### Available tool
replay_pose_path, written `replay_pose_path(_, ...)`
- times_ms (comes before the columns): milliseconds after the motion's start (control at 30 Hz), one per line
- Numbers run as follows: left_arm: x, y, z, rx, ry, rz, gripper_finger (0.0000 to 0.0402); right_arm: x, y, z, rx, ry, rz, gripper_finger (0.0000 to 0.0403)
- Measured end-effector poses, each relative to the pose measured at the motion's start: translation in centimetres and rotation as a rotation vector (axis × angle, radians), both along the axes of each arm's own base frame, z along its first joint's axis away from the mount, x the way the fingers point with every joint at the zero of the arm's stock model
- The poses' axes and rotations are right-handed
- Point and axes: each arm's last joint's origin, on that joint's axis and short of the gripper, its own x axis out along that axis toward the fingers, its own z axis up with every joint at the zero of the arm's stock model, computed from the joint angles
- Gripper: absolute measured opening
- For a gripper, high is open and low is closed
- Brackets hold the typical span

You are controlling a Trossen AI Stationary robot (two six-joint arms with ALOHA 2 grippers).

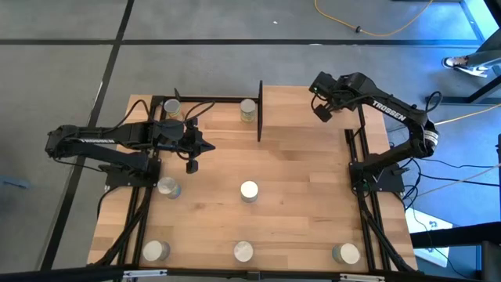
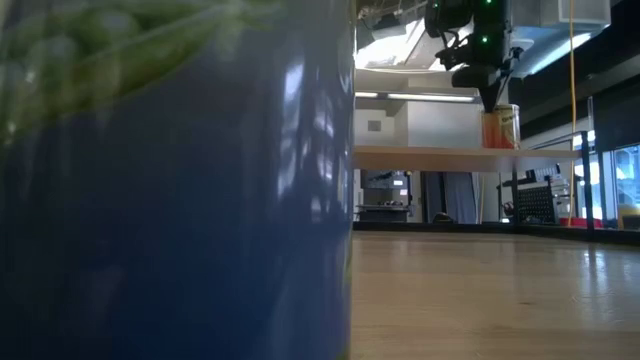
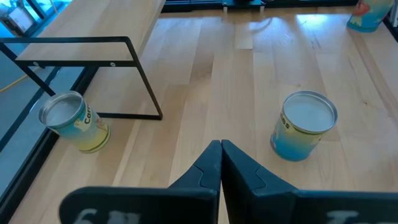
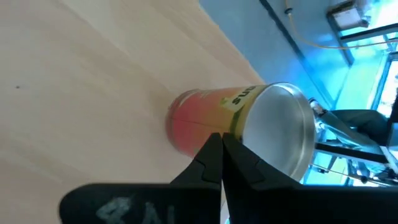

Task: Pick and place cans onto a shelf
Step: Put the canned green beans on the shelf

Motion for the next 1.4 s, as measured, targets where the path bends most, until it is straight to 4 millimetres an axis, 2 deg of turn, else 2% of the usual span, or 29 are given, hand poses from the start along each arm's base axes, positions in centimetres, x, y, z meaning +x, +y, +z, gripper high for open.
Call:
replay_pose_path(200,0.0,0.0,0.0,0.000,0.000,0.000,0.0000,0.7,1.2,-0.3,0.179,-0.098,0.068,0.0003)
replay_pose_path(367,0.0,0.0,0.0,-0.014,-0.002,0.004,0.0000,-0.2,2.0,-0.4,0.244,-0.013,0.023,0.0003)
replay_pose_path(1400,0.0,0.0,0.0,-0.017,-0.003,0.006,0.0000,-2.1,-1.8,-0.1,0.062,0.012,-0.107,0.0003)
